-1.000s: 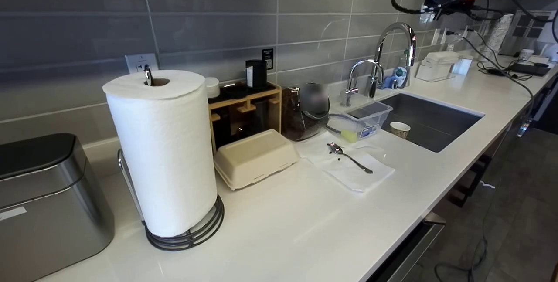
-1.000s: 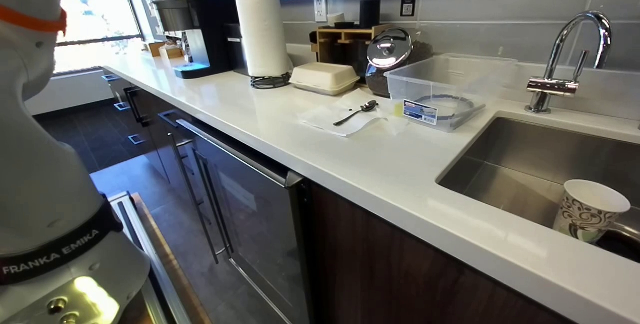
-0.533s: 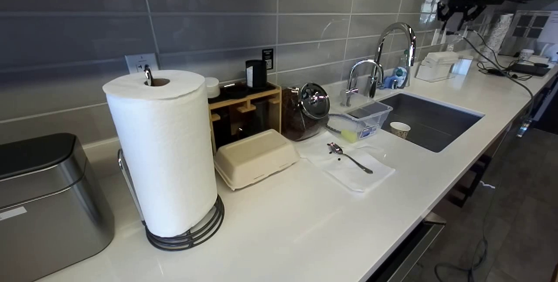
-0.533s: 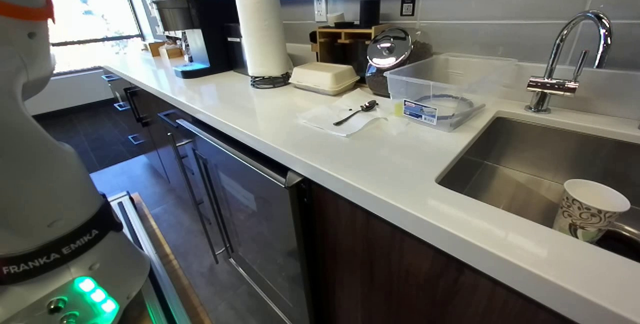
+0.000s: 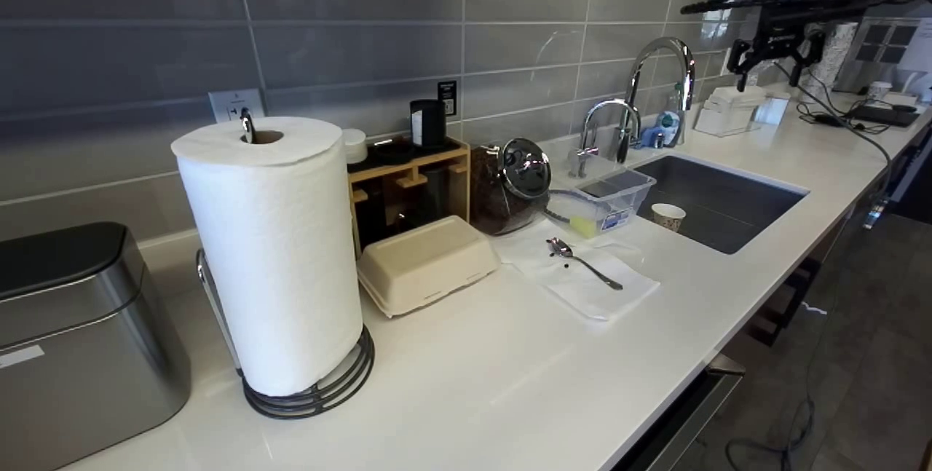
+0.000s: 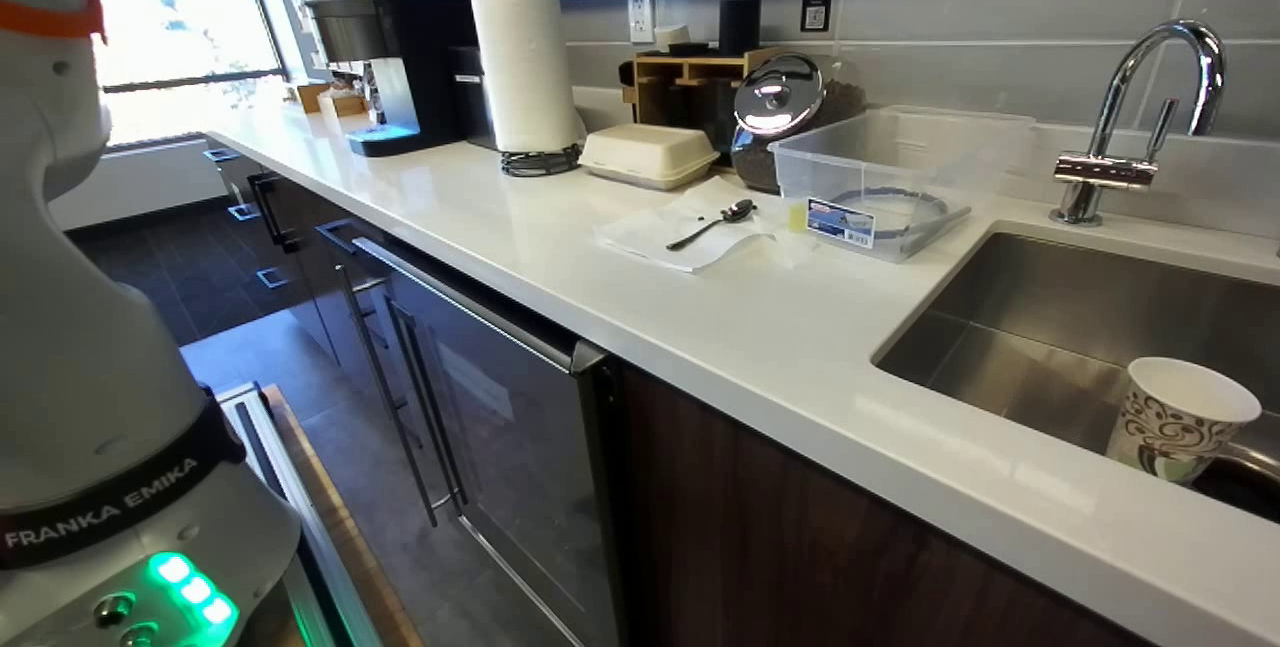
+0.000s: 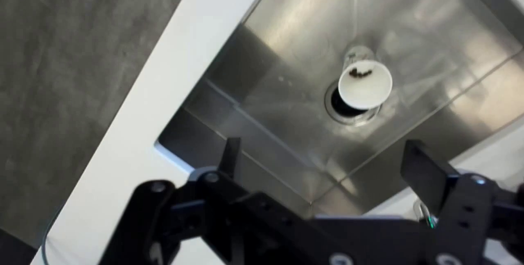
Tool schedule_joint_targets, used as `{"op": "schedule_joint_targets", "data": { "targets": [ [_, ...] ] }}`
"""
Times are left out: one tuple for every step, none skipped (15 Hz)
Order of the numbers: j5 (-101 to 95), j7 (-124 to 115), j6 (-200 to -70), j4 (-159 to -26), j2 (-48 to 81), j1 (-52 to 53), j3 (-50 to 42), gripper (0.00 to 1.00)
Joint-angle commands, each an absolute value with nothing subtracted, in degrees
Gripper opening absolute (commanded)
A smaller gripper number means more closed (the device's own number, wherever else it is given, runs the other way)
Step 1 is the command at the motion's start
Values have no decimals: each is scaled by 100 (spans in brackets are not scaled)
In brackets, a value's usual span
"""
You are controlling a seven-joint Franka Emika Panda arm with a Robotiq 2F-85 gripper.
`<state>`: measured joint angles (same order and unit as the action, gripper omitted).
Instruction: Push the faucet on the left to the right.
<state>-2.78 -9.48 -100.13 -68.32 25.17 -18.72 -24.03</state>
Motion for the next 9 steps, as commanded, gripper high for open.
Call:
{"op": "schedule_joint_targets", "data": {
  "targets": [
    [-332, -581, -8886, -6622, 2668, -2132, -2098, 100],
    [-347, -519, -8567, -6544, 2726, -2161, -2067, 100],
    [-355, -554, -8389, -6501, 2764, -2197, -2023, 100],
    [-262, -563, -8340, -6547, 2770, -2088, -2174, 100],
    [-328, -595, -8173, -6422, 2822, -2255, -1968, 100],
    [-276, -613, -8223, -6490, 2819, -2123, -2140, 100],
    [-259, -606, -8164, -6448, 2838, -2147, -2123, 100],
    [-247, -610, -8169, -6439, 2840, -2151, -2122, 100],
    [-200, -678, -8255, -6442, 2825, -2154, -2119, 100]
  ]
}}
